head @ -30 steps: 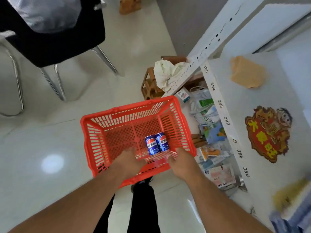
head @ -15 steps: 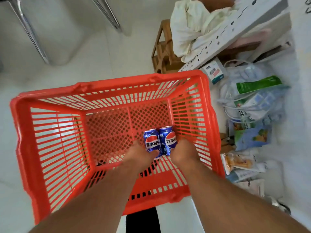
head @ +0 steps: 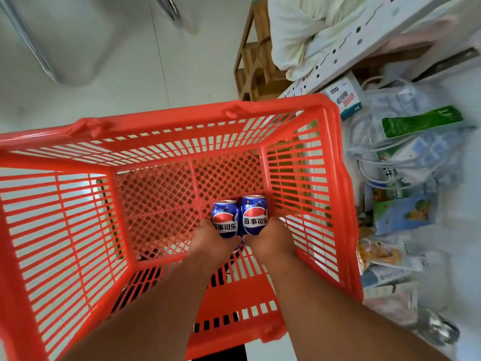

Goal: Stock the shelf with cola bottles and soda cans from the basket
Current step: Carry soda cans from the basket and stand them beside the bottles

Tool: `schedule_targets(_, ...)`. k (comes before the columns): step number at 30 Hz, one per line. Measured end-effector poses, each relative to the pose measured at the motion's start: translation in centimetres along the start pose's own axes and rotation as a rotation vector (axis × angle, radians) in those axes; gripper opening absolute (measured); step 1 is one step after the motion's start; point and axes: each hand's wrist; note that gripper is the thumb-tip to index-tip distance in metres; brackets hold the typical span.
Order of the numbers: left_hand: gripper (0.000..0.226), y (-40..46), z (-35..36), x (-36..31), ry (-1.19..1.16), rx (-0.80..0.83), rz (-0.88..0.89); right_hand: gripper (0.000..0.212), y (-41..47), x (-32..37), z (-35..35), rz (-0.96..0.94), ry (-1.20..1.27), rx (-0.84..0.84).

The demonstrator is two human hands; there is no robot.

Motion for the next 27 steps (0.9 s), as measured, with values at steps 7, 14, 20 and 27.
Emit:
schedule_targets(7,0.061,-0.2,-0.9,0.2,-0.012,-0.015,0.046,0.031,1.6,-0.1,0.8,-0.067,0.231,0.091)
schedule_targets(14,0.022,-2.1,-2.8,-1.6,-0.038,0.022,0.097,0.043,1.3,-0.3,0.4,-0.011,0.387,0.145)
schedule_targets(20,0.033,-7.7,-7.6,-4.8,-0.022,-0.039,0.144,0.043,-3.7,1.0,-3.0,-0.052,0.522,0.13)
schedule_targets(27,0.044,-19.0,-14.2,-10.2,0.0,-0.028,0.331,0.036,-15.0,1.9,-9.3,-0.166,0.69,0.042)
Point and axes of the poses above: each hand's wrist, its own y-axis towards the middle knuckle, its own z-axis out of the palm, x = y × z, and after that the axes turned 11 degrees about -y, right-handed
